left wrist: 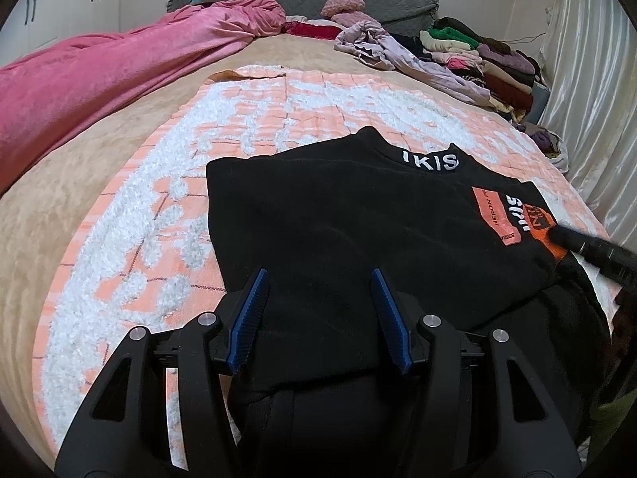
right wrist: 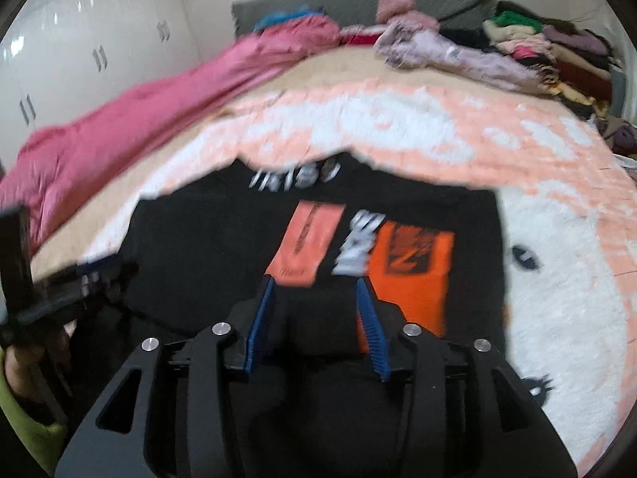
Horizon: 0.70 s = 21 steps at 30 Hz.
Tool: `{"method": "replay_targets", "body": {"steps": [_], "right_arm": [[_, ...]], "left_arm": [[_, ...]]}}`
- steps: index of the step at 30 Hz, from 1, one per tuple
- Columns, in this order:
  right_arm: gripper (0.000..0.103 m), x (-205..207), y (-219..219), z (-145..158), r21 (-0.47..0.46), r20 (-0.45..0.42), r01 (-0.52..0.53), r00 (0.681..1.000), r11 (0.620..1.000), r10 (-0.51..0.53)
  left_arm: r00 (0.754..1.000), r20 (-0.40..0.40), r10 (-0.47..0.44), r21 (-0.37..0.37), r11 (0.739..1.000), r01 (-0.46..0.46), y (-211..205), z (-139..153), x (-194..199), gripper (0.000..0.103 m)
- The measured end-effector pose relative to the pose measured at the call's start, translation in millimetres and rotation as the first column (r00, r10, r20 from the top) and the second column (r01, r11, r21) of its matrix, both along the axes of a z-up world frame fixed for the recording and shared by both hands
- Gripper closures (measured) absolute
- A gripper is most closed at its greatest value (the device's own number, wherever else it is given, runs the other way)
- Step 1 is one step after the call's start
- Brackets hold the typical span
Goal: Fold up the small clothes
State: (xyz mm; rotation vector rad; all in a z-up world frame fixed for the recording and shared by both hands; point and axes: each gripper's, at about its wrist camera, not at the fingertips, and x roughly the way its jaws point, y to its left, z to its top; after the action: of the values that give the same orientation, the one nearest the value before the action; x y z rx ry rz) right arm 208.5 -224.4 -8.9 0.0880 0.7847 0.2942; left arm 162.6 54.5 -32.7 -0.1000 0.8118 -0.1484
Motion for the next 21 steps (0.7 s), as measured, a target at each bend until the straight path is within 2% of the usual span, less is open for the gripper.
{"method": "replay_targets", "body": {"steps": [5, 7, 11, 12, 13, 15, 18, 21], "right_arm": [[0.057, 26.5, -31.8, 1.3, 0.045, -0.049, 0.099, 0.994, 0.994, -0.096], [0.057, 41.7, -38.6, -6.0, 0.027, -0.080, 0.126, 0.989, 0.992, -0.124], [0.057, 60.4, -41.4, -28.4, 0.033, -0.154, 0.123, 0.981, 0.992, -0.117], [0.062, 62.9, -40.7, -33.3, 0.055, -0.169, 0.109, 0.981, 0.992, -0.099], [0.078, 63.5, -38.6, -36.5, 0.080, -0.175, 0.089, 0.982, 0.993, -0.074], [0.095, 59.4, -32.7, -33.7, 0.106, -0.150, 0.047, 0.988, 0.993, -0.031], [0.096, 47.0, -24.5, -17.8, 0.037, -0.051, 0.036, 0.998, 0.999, -0.034], [0.095, 49.5, -22.8, -19.7, -0.045, -0.047, 0.072, 0.996, 0.996, -0.074]], "left_arm": [[1.000, 0.001, 0.000, -0.001, 1.000, 0.000, 1.0, -0.1, -0.1, 0.057], [1.000, 0.001, 0.000, -0.001, 1.000, 0.000, 0.5, -0.1, -0.3, 0.057], [1.000, 0.003, 0.000, -0.002, 1.000, 0.000, 1.2, -0.9, -1.8, 0.057], [1.000, 0.002, -0.001, -0.002, 1.000, 0.001, 0.8, -0.9, -1.5, 0.057], [1.000, 0.002, 0.000, -0.001, 1.000, 0.000, 0.8, -0.9, -1.3, 0.057], [1.000, 0.003, 0.000, -0.003, 1.000, 0.000, 0.7, -0.6, -1.7, 0.057], [1.000, 0.004, -0.001, -0.001, 1.000, 0.001, 0.8, -1.3, -2.3, 0.057], [1.000, 0.004, -0.003, -0.001, 1.000, 0.003, 0.6, -0.9, -3.0, 0.057]]}}
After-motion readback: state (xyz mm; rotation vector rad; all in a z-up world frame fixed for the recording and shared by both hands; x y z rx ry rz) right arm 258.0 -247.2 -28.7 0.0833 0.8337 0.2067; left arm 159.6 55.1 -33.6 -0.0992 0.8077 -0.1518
